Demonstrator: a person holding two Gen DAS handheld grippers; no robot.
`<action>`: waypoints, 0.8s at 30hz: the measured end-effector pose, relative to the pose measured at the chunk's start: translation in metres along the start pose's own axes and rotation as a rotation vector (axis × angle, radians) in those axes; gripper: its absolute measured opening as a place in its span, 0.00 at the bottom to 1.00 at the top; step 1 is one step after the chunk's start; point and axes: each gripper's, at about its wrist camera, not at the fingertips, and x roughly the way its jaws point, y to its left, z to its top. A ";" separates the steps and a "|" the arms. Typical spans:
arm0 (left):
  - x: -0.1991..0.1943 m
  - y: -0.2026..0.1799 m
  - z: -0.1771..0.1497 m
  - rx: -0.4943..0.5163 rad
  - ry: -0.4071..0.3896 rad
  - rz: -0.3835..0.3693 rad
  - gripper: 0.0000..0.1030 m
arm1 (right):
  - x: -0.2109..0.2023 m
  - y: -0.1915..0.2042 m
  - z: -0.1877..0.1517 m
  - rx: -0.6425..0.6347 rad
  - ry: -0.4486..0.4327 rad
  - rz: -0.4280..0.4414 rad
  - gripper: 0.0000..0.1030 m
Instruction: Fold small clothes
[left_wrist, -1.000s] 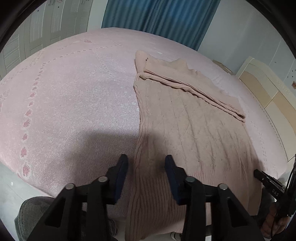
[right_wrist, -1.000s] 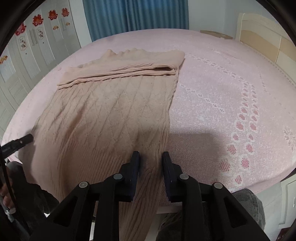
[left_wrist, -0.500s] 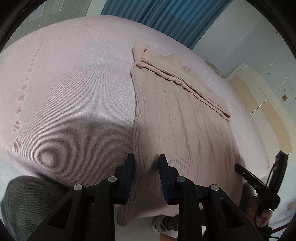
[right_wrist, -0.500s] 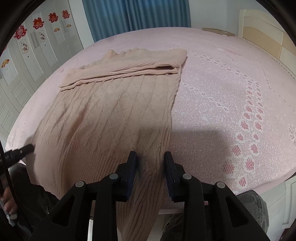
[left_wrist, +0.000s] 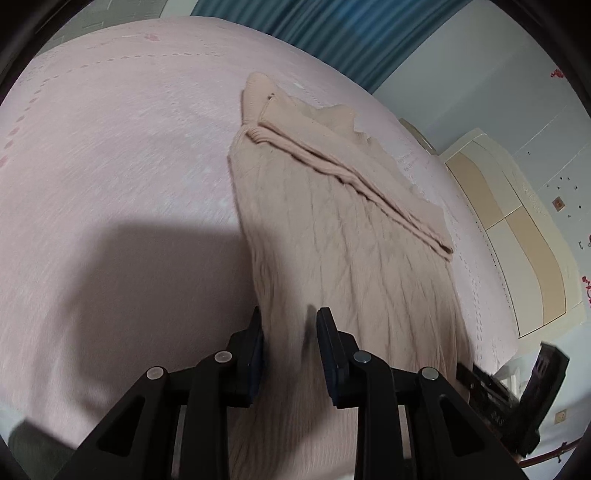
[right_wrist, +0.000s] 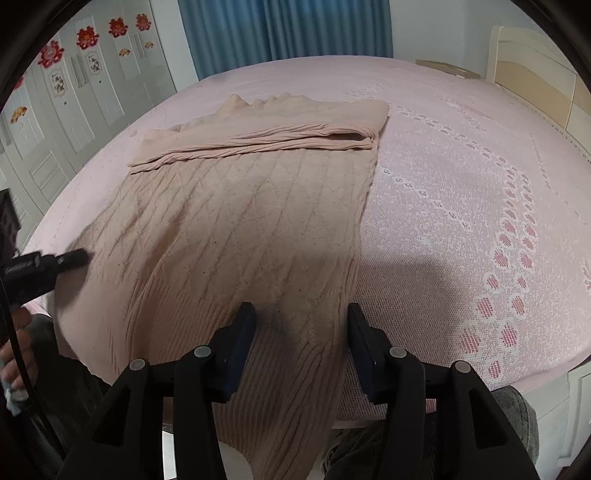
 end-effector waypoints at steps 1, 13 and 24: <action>0.003 0.000 0.004 -0.005 0.001 -0.007 0.25 | 0.000 -0.001 0.000 0.005 0.000 0.005 0.48; -0.008 0.010 -0.011 -0.049 0.010 -0.092 0.25 | 0.003 -0.002 0.003 0.011 -0.020 0.024 0.53; -0.034 0.023 -0.042 -0.087 0.051 -0.157 0.27 | 0.005 -0.002 0.005 0.015 -0.039 0.019 0.54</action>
